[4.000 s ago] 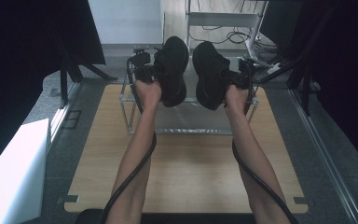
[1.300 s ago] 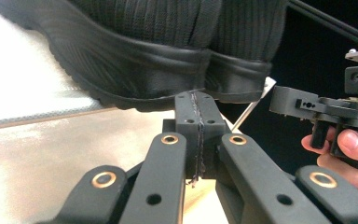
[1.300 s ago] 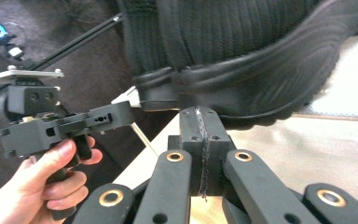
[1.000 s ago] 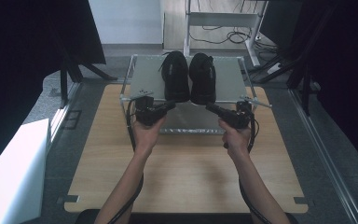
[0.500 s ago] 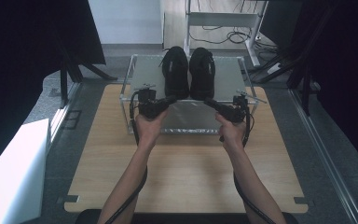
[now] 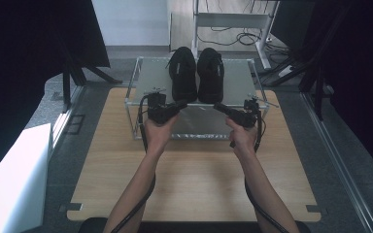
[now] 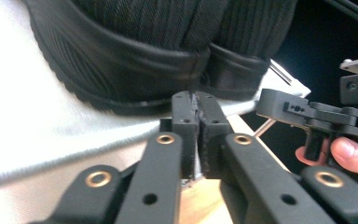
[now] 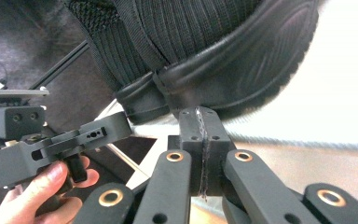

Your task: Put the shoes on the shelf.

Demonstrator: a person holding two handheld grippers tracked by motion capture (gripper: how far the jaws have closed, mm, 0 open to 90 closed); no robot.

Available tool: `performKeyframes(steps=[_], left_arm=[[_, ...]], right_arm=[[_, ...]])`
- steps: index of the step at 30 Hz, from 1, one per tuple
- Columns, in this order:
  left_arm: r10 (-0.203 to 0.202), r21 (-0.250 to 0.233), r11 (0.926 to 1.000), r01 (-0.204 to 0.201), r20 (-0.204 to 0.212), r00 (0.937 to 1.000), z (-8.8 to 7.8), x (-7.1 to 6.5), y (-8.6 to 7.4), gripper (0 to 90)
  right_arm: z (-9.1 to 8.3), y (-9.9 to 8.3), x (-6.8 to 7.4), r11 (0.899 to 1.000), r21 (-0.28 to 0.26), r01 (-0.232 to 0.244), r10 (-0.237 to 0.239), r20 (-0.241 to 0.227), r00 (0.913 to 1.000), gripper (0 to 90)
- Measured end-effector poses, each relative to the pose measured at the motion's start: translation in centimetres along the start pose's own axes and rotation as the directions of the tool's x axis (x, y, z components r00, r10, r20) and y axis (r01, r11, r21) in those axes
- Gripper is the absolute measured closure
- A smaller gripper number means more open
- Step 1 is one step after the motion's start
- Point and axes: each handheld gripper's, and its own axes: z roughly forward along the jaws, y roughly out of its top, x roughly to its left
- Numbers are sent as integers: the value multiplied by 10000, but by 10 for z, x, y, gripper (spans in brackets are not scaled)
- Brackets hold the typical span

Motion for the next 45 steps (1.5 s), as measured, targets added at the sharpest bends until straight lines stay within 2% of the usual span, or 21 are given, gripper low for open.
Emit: performKeyframes(steps=[2,10,11,13,14,17,21,24,25,27,30,31,32,33,34,37,39,42,43,44,45], left_arm=[[47,2,10000,-47,-3,10000,-1,0,-2,841],[360,259,9990,-362,73,9993,-7,4,-16,613],[607,387,9975,-600,-179,9980,-8,3,-18,567],[744,438,9964,-732,-251,9969,-10,2,-19,502],[863,453,9954,-847,-336,9957,-11,1,-20,502],[1114,511,9928,-1081,-654,9916,-15,0,-24,376],[1367,628,9894,-1307,-1022,9853,-20,-1,-29,229],[1697,929,9831,-1576,-1414,9753,-24,-3,-34,153],[1697,929,9831,-1576,-1414,9753,-24,-3,-34,140],[1979,1101,9773,-1812,-1672,9659,-26,-4,-38,139],[2142,1235,9735,-1927,-1951,9571,-30,-4,-45,99],[2142,1235,9735,-1927,-1951,9571,-30,-4,-45,86],[2288,1365,9696,-2032,-2097,9506,-32,-4,-50,72],[2288,1365,9696,-2032,-2097,9506,-32,-4,-50,56],[2405,1457,9663,-2122,-2167,9462,-35,-3,-53,41],[2474,1493,9645,-2177,-2232,9429,-38,-3,-57,22],[2552,1509,9627,-2247,-2292,9393,-43,-3,-60,16],[2780,1626,9561,-2439,-2395,9302,-49,-4,-64,7],[2877,1679,9531,-2519,-2432,9263,-52,-4,-66,3],[2902,1711,9521,-2535,-2447,9252,-54,-4,-67,3],[2968,1769,9498,-2581,-2476,9223,-59,-4,-70,0]], right_arm=[[-2,-1,-1,10000,31,-17,17,-114,9999,899],[-14,-7,-1,9983,300,503,-497,-208,9986,740],[-16,-8,-1,9968,320,729,-728,-62,9973,655],[-18,-10,0,9943,367,998,-1002,91,9949,596],[-18,-10,0,9943,367,998,-1002,91,9949,596],[-20,-13,1,9894,515,1355,-1369,233,9903,516],[-23,-17,3,9780,664,1977,-2003,351,9791,431],[-27,-21,3,9706,819,2265,-2307,465,9719,358],[-28,-22,3,9684,849,2344,-2391,510,9696,343],[-29,-23,3,9651,908,2456,-2515,601,9660,325],[-35,-27,3,9492,1099,2948,-3035,727,9500,257],[-37,-28,3,9437,1166,3094,-3192,764,9446,243],[-38,-29,4,9396,1229,3196,-3301,773,9408,213],[-40,-30,4,9356,1285,3289,-3403,789,9370,192],[-41,-31,4,9317,1371,3363,-3491,831,9334,185],[-46,-33,5,9221,1539,3549,-3701,844,9251,150],[-48,-34,5,9194,1602,3592,-3752,830,9232,149],[-51,-36,6,9110,1798,3712,-3891,755,9181,143],[-54,-37,6,9043,1915,3816,-4006,711,9135,139],[-54,-37,6,9043,1915,3816,-4006,711,9135,139],[-57,-38,7,8986,1992,3909,-4111,707,9089,137]])
